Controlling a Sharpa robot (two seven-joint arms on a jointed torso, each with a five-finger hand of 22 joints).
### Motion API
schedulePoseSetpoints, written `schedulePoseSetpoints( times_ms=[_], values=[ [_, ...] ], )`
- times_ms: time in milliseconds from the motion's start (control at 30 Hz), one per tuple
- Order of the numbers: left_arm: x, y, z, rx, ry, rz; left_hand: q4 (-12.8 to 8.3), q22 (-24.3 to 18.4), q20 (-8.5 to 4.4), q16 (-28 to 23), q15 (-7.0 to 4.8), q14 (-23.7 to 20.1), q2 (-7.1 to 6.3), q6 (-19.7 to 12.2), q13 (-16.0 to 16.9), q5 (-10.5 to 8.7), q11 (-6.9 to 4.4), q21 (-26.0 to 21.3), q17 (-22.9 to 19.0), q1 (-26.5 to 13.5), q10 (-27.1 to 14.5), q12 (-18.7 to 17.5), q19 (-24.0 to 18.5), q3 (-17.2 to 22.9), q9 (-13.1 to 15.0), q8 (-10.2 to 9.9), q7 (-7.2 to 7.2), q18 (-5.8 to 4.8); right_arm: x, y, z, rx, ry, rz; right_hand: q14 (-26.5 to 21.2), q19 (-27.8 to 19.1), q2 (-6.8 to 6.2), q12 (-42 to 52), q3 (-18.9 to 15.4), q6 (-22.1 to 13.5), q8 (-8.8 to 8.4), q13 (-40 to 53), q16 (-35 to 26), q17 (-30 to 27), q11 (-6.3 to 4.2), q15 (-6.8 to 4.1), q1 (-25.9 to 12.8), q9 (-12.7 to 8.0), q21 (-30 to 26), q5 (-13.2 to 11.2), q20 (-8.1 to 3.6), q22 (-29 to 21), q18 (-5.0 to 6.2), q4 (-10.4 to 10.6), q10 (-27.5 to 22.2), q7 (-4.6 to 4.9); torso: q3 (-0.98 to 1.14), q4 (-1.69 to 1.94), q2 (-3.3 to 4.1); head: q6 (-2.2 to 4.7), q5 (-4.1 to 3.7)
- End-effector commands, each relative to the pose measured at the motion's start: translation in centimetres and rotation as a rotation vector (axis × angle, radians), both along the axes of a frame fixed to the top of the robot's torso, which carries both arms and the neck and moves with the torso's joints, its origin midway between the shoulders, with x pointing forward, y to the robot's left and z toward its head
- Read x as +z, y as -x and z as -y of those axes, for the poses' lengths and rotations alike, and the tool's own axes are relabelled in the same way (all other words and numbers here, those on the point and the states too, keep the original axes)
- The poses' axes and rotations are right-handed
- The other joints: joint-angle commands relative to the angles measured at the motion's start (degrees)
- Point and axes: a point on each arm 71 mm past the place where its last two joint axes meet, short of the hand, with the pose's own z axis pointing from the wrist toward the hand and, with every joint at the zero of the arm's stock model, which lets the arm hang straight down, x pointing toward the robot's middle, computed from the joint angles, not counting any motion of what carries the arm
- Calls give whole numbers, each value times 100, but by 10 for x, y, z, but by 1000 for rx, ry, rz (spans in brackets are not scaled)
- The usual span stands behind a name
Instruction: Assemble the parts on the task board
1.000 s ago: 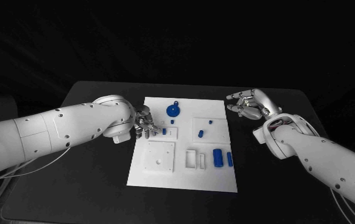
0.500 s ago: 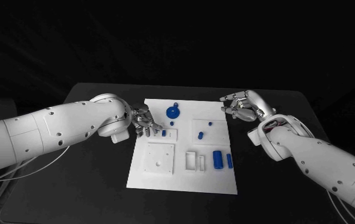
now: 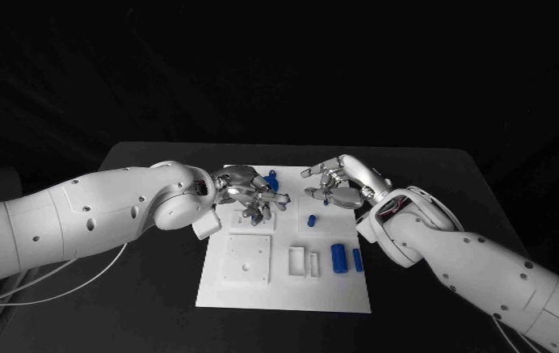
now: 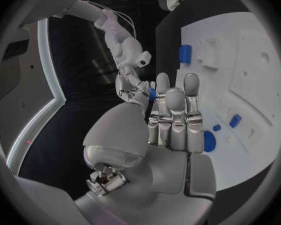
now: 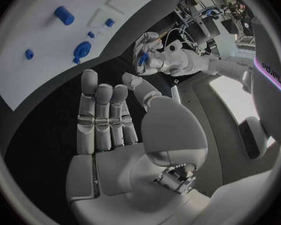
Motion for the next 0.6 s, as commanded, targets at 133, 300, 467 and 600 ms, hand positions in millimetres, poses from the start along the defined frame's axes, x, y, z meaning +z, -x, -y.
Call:
schedulePoseSetpoints(
  times_ms=[133,300,467,600],
  values=[
    [4,5,8,-41,215,-49,-804,99,37,68,36,-99,306,-269,40,-21,23,-46,22,110,-188,61,-51,756,358,218,26,31,-4,10,-16,65,109,34,24,52,44,34,-172,-90,1,16,39,12,18,2,53,-7,-46,-77,7,-18,64,-8,22,16,14,-34,-82,53,-52],
    [2,5,7,-35,226,-54,-880,105,56,100,47,-125,337,-469,88,-15,31,-42,17,52,-284,172,-54,816,666,450,33,54,-3,17,-19,94,118,37,6,52,44,33,-354,-116,1,27,45,25,26,11,81,-7,-77,20,17,-23,62,-12,3,21,12,-33,-91,57,-59],
    [1,3,3,-18,222,-49,-1030,110,73,144,54,-133,307,-712,148,85,29,-13,-28,-163,-405,390,-60,1053,1074,795,22,84,1,24,-15,110,126,43,-8,45,18,39,-342,-107,1,36,53,38,24,7,107,-7,-66,250,12,9,65,-21,-3,21,10,-32,-81,68,-36],
    [0,2,-1,-12,211,-46,-1192,111,71,170,49,-136,284,-815,159,324,24,23,-71,-431,-460,528,-68,1241,1263,1007,17,92,2,27,-12,109,126,46,-6,42,-2,45,-337,-118,-1,42,62,45,24,7,105,-8,-56,263,11,30,66,-21,-2,23,4,-40,-83,77,-12]
  ],
)
